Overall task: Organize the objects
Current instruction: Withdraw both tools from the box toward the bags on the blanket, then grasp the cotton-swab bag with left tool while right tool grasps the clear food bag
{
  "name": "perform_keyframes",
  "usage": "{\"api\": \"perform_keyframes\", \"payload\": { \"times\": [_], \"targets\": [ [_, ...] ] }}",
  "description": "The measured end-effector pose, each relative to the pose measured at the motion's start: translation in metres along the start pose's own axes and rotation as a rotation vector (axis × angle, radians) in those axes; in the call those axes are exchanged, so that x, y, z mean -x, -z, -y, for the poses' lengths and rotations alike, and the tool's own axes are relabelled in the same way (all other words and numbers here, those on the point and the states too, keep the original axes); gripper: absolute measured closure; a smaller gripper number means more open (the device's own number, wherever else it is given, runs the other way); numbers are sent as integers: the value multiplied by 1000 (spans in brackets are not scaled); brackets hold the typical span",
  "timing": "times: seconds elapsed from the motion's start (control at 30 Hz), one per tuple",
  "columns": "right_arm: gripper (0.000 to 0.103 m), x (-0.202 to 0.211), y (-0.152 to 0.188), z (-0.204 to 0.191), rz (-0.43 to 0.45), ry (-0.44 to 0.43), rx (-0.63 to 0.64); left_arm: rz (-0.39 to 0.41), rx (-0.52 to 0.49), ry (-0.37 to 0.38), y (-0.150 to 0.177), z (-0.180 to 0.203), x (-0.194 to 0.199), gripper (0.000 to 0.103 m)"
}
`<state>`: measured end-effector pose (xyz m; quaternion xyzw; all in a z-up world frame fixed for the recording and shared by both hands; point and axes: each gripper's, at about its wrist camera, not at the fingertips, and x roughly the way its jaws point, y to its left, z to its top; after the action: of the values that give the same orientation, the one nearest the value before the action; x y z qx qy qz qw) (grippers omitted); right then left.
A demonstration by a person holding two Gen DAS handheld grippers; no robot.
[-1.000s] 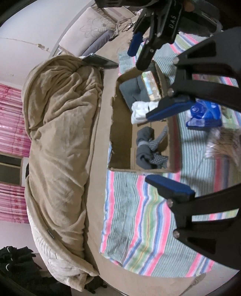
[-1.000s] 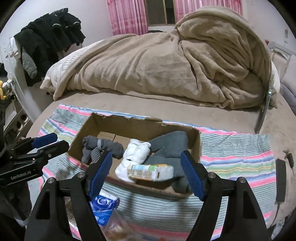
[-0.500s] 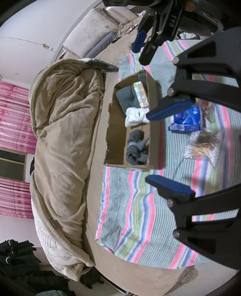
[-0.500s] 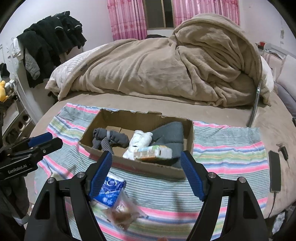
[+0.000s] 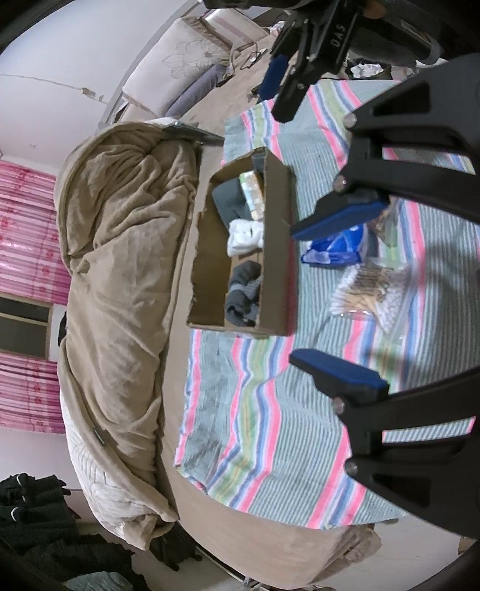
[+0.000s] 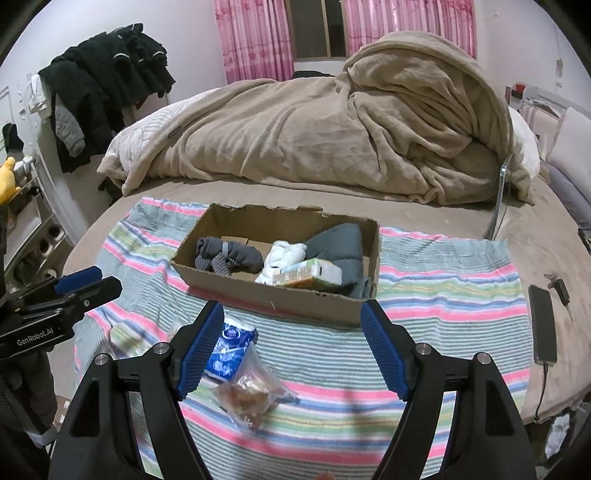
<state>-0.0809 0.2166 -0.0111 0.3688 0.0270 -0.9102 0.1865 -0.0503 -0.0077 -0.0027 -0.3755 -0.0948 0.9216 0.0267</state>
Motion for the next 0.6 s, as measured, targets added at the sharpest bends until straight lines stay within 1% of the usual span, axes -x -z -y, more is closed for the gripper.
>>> {"api": "perform_keyframes", "payload": {
  "times": [0.2, 0.6],
  "targets": [
    [24, 2, 13, -3, -11, -6, 9, -26, 5, -7, 15, 2, -4, 40],
    [24, -14, 39, -5, -71, -28, 9, -83, 18, -24, 38, -6, -20, 40]
  ]
}}
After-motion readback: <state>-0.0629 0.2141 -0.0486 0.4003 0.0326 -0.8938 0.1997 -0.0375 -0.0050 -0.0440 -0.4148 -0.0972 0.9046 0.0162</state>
